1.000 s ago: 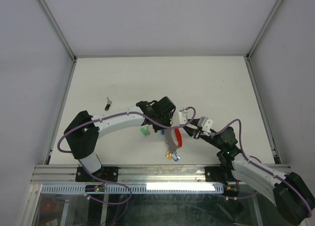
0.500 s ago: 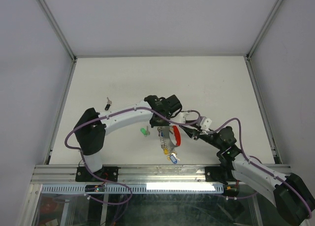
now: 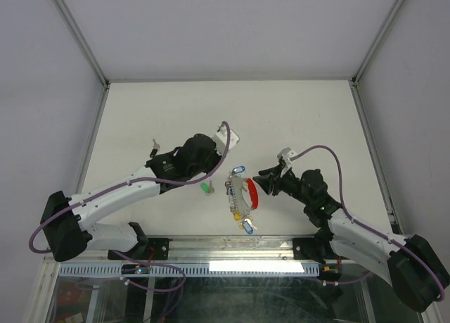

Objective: Put the keys on the keyring
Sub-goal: Place the keyring at the center of the board.

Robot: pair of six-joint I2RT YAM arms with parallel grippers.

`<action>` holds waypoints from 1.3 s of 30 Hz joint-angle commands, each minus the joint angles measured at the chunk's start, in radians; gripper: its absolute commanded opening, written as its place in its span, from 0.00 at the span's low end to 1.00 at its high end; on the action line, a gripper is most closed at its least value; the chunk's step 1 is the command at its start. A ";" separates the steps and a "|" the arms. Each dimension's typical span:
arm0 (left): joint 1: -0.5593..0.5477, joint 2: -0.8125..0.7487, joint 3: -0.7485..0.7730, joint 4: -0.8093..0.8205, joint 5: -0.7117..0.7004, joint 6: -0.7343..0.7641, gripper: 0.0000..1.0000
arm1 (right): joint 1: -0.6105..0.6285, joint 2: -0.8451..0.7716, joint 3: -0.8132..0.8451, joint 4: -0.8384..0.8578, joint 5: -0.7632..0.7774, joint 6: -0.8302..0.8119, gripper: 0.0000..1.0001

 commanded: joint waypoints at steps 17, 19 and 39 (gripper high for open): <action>0.461 -0.317 -0.136 0.069 -0.017 -0.512 0.59 | 0.094 0.639 1.007 -1.089 0.001 -0.163 0.50; 0.462 -0.319 -0.136 0.054 -0.020 -0.506 0.61 | 0.114 0.731 1.107 -1.180 -0.030 -0.198 0.47; 0.461 -0.334 -0.159 0.027 -0.047 -0.487 0.66 | 0.230 1.057 1.375 -1.385 -0.033 -0.265 0.40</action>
